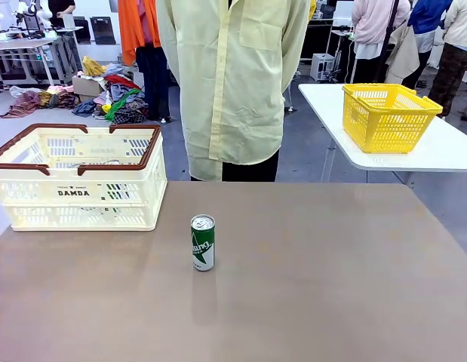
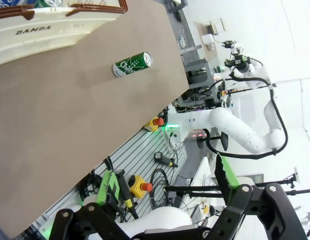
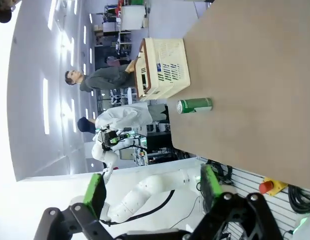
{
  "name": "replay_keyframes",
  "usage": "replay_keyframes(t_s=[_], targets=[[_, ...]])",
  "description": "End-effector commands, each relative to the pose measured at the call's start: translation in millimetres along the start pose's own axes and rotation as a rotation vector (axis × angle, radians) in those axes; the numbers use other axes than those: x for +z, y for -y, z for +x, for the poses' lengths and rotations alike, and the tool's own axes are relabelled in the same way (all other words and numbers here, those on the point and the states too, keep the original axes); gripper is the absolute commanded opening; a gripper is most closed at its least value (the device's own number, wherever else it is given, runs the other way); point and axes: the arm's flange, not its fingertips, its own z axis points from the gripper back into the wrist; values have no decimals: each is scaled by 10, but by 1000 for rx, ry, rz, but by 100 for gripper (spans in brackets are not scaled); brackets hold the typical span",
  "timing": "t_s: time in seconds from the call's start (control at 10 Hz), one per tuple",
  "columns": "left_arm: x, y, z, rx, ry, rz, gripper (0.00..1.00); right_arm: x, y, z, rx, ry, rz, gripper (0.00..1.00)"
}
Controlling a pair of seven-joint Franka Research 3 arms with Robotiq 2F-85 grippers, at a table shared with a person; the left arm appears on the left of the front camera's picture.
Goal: Place the drinks into the Shopping basket.
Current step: Pick up one drink and place it into the Shopping basket.
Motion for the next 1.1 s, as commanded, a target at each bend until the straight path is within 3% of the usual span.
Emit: replay_keyframes(t_s=[0.0, 0.2, 0.3, 0.4, 0.5, 0.6, 0.8, 1.0], targets=[[-1, 43, -2, 4, 8, -16, 100, -12, -136, -37, 19, 5, -4, 100], [0, 0, 0, 0, 0, 0, 100, -12, -136, -37, 19, 5, -4, 100], [-149, 344, 298, 61, -23, 96, 100, -12, -136, -37, 19, 5, -4, 100], [-496, 713, 648, 129, -47, 143, 100, -12, -136, -37, 19, 5, -4, 100], [-968, 1060, 958, 116, -132, 234, 100, -12, -136, -37, 19, 5, -4, 100], [-1496, 1402, 1213, 38, -194, 232, 100, -12, -136, -37, 19, 5, -4, 100], [-2338, 1687, 1361, 15, -244, 360, 100, -12, -136, -37, 19, 5, -4, 100], [-3054, 1682, 1253, 118, -132, 572, 100, -12, -136, -37, 19, 5, -4, 100]])
